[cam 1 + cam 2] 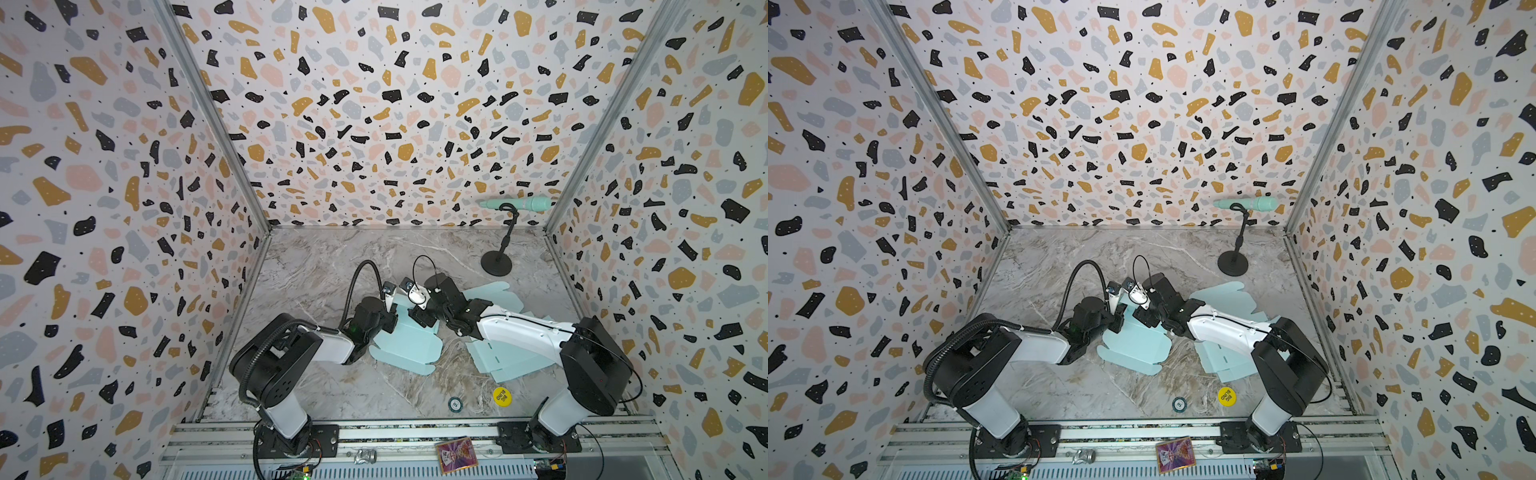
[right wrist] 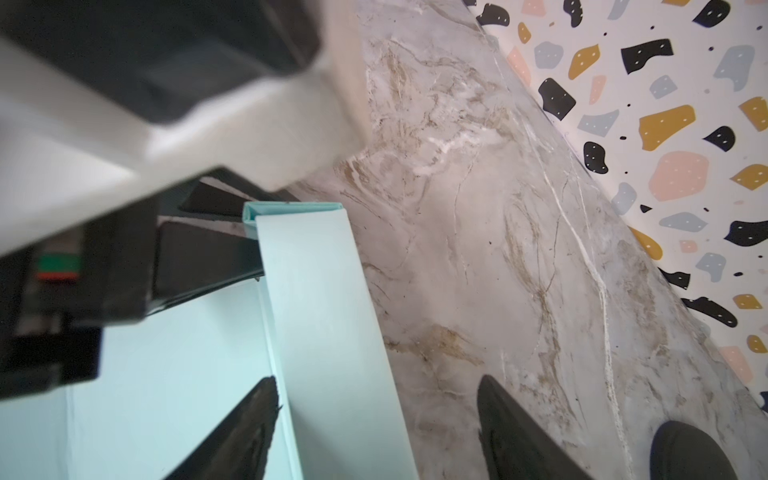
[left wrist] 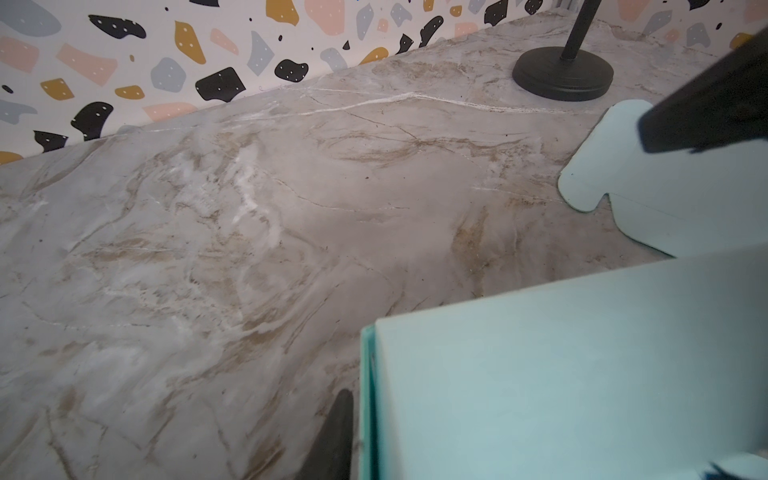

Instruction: Fold the paper box

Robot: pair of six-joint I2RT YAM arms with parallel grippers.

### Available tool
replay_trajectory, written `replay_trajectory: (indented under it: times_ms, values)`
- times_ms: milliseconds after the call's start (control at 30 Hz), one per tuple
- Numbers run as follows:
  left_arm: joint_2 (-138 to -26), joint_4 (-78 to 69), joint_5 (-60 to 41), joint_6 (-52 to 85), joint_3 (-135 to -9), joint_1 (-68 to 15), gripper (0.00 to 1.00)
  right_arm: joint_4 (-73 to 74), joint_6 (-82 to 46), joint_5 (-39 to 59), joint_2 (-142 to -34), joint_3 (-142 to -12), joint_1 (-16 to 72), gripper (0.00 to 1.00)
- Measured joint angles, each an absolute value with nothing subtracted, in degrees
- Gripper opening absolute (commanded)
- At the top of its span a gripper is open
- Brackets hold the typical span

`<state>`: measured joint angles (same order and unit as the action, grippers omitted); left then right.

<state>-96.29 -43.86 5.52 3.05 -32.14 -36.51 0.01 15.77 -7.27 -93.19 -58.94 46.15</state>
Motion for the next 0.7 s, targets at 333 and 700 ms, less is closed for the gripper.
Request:
replay_trajectory:
  times_ms: [333, 700]
  values:
    - [-90.0, -40.3, 5.5, 4.1, -28.8, -37.3, 0.68, -3.0, 15.4, -6.5, -98.6, -64.1, 42.1, 0.65]
    - [-72.6, -16.3, 14.2, 18.5, -32.7, -37.6, 0.75, -4.3, 7.4, 8.2, -99.7, -65.7, 31.4, 0.59]
